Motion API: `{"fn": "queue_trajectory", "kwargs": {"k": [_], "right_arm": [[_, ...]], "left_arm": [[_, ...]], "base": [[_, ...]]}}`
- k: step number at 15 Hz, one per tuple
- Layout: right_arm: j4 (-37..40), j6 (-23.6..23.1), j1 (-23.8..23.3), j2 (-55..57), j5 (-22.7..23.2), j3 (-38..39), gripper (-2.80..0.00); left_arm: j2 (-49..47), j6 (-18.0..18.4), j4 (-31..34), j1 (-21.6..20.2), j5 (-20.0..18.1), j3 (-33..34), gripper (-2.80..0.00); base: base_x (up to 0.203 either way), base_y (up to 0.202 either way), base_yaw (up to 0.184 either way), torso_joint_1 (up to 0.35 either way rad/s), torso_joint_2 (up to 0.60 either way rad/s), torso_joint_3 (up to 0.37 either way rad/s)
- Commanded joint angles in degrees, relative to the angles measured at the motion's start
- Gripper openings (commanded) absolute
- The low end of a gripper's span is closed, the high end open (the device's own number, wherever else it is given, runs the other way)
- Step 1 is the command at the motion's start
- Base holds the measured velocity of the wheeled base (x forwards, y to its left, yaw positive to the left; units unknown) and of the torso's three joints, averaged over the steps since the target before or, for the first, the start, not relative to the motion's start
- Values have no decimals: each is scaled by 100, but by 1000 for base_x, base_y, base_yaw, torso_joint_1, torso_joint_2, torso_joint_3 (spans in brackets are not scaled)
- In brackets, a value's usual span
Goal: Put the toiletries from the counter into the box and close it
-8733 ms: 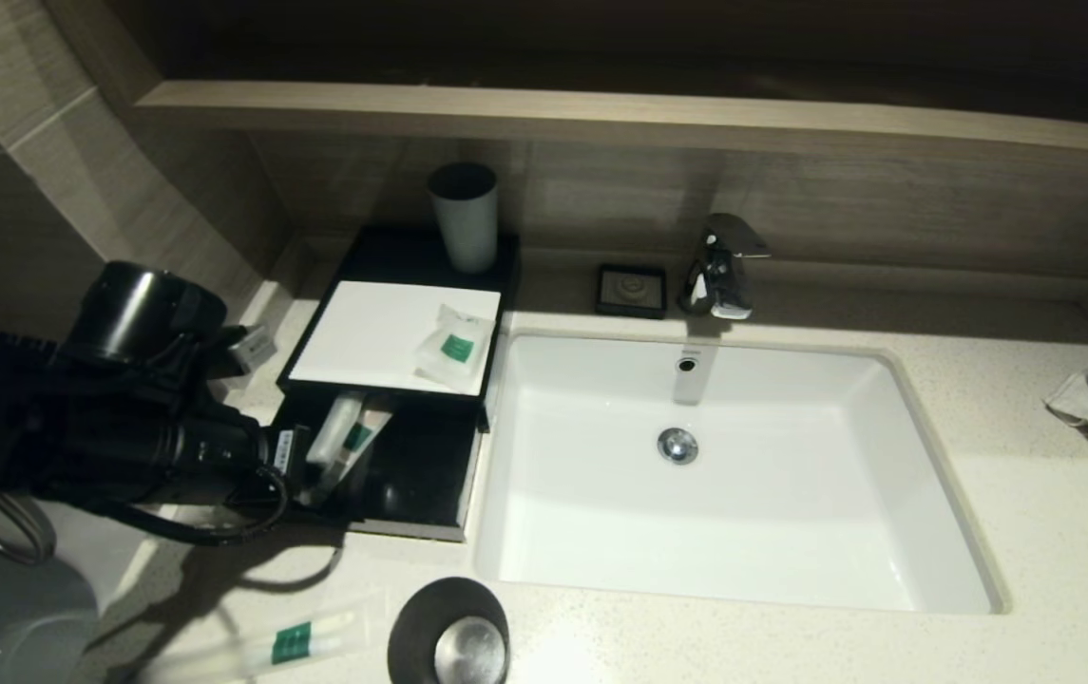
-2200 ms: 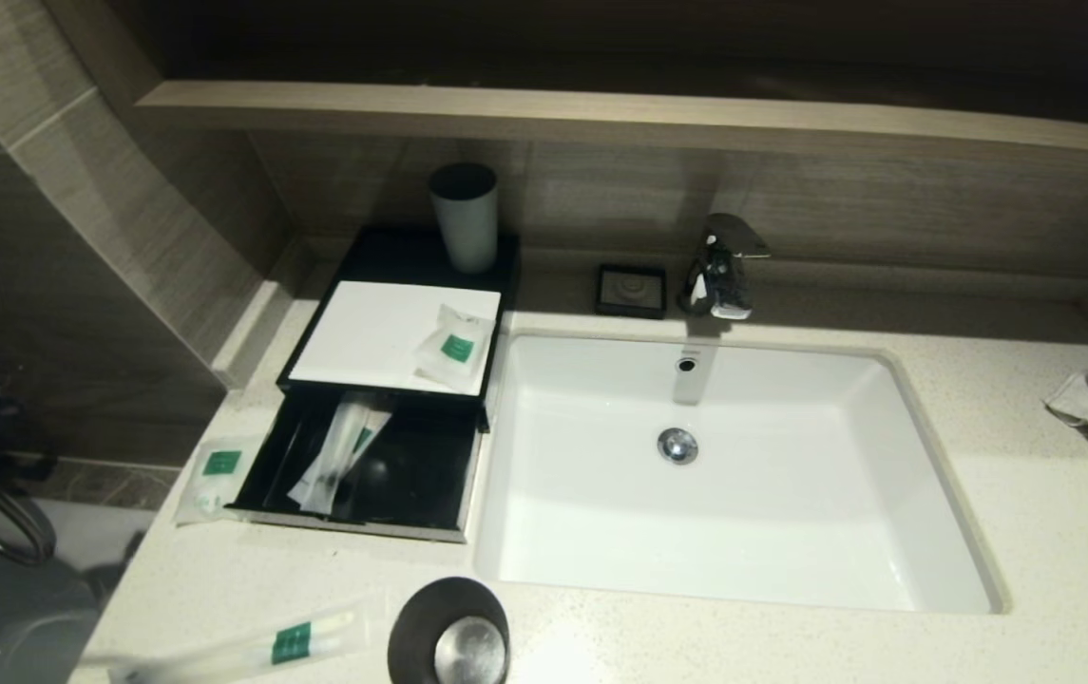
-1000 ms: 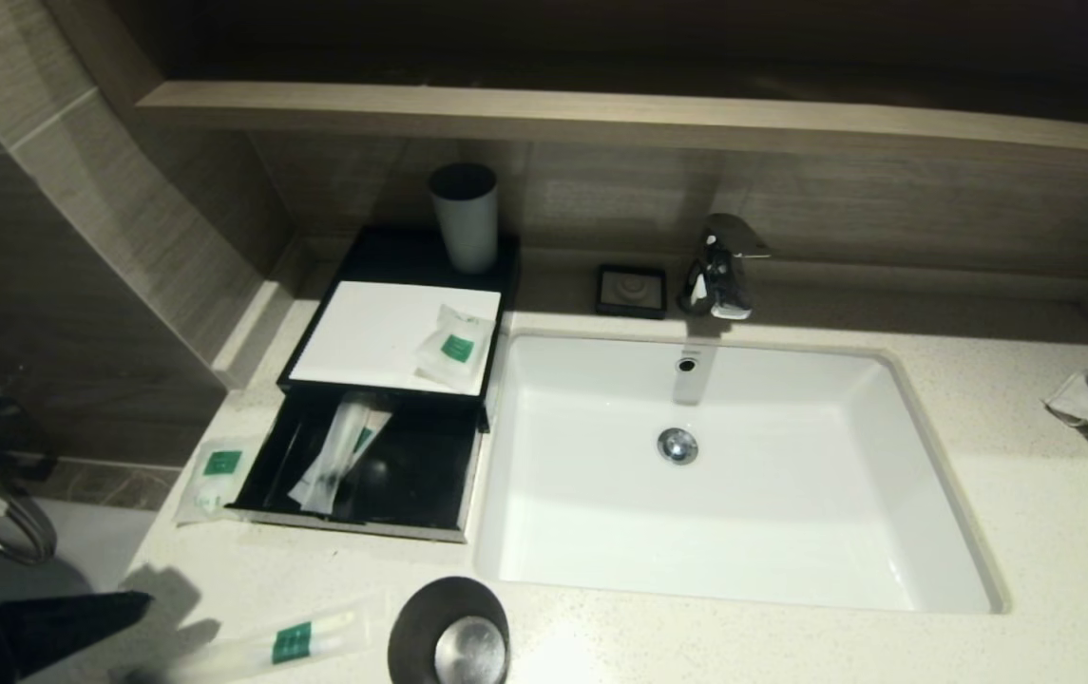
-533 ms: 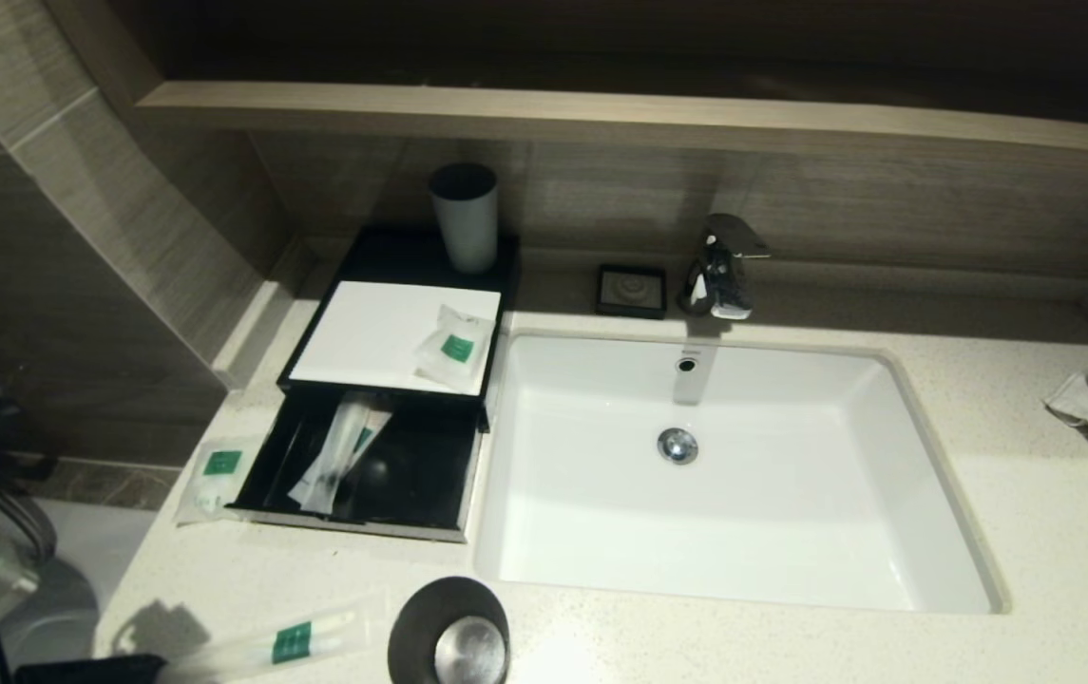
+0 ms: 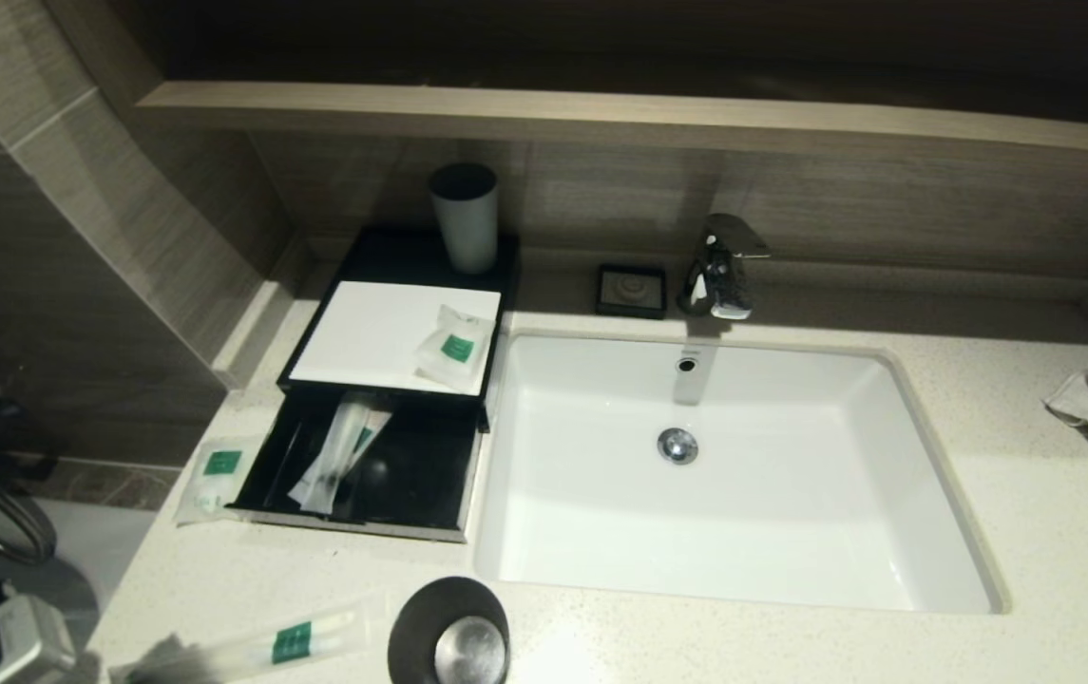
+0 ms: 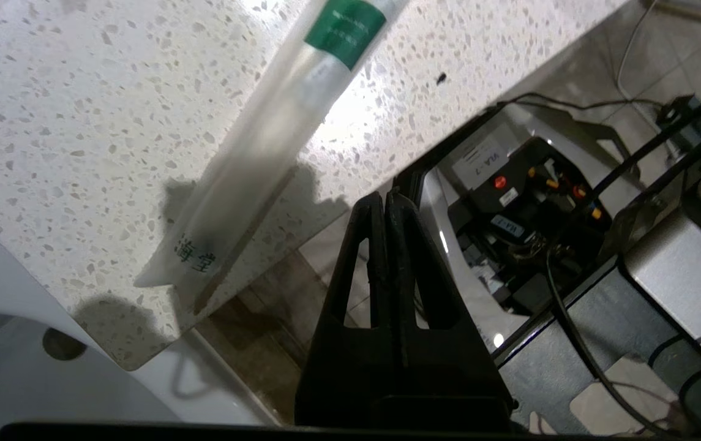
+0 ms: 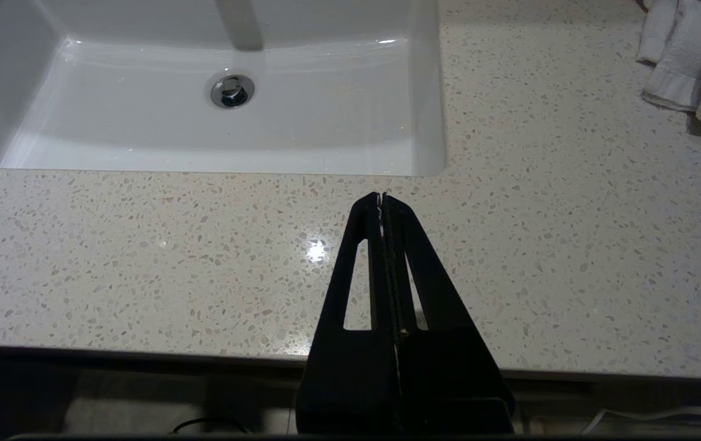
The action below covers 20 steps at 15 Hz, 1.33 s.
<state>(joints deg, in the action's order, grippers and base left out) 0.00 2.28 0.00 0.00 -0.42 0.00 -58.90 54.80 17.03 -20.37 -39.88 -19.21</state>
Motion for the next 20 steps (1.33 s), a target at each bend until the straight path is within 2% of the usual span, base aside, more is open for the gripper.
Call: {"fn": "queue_trajectory", "kwargs": {"k": [1, 3, 6, 11, 17, 20], "right_arm": [[0, 1, 0, 9, -2, 0, -280], [0, 1, 0, 9, -2, 0, -280], [0, 1, 0, 0, -2, 0, -280], [0, 1, 0, 0, -2, 0, -280], [0, 1, 0, 0, -2, 0, -280], [0, 1, 0, 0, -2, 0, -280]], "left_arm": [[-12, 500, 11, -2, 70, 248, -280], [-48, 907, 11, -2, 94, 390, -280], [-34, 1094, 20, -2, 85, 471, -280], [-470, 1095, -76, -14, 96, 410, -280], [-1421, 1112, -947, -68, 103, 418, -280], [-1457, 1103, -1070, -90, 103, 409, -280]], "base": [[0, 0, 0, 0, 0, 0], [0, 0, 0, 0, 0, 0], [0, 0, 0, 0, 0, 0], [0, 0, 0, 0, 0, 0], [0, 0, 0, 0, 0, 0], [0, 0, 0, 0, 0, 0]]}}
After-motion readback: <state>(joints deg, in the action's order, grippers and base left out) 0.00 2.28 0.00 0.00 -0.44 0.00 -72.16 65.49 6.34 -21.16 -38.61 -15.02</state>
